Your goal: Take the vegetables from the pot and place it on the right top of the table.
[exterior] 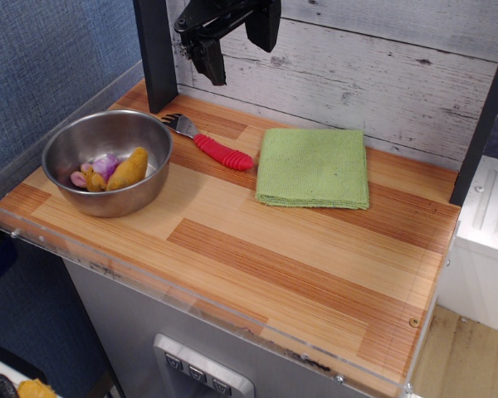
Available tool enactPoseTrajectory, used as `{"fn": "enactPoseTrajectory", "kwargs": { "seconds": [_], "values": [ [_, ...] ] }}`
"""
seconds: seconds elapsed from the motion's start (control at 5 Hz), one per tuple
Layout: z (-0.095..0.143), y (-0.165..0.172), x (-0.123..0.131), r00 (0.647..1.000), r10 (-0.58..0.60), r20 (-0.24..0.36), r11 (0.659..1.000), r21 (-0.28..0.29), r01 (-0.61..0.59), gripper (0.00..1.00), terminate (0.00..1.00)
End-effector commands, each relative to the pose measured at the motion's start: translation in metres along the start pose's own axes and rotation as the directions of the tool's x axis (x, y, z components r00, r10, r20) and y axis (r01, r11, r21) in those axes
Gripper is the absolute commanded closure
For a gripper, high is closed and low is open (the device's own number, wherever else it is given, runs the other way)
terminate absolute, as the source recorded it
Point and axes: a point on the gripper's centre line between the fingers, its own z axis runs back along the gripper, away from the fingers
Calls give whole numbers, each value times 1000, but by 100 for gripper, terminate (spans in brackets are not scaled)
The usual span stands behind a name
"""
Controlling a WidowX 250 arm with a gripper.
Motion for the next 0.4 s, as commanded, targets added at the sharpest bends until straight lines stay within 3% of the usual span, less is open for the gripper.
{"fn": "enactPoseTrajectory", "kwargs": {
  "seconds": [0.0, 0.2],
  "values": [
    [0, 0, 0, 1000, 0, 0, 1000, 0, 0, 0, 0],
    [-3, 8, 8, 997, 72, 20, 997, 14, -73, 0, 0]
  ]
}}
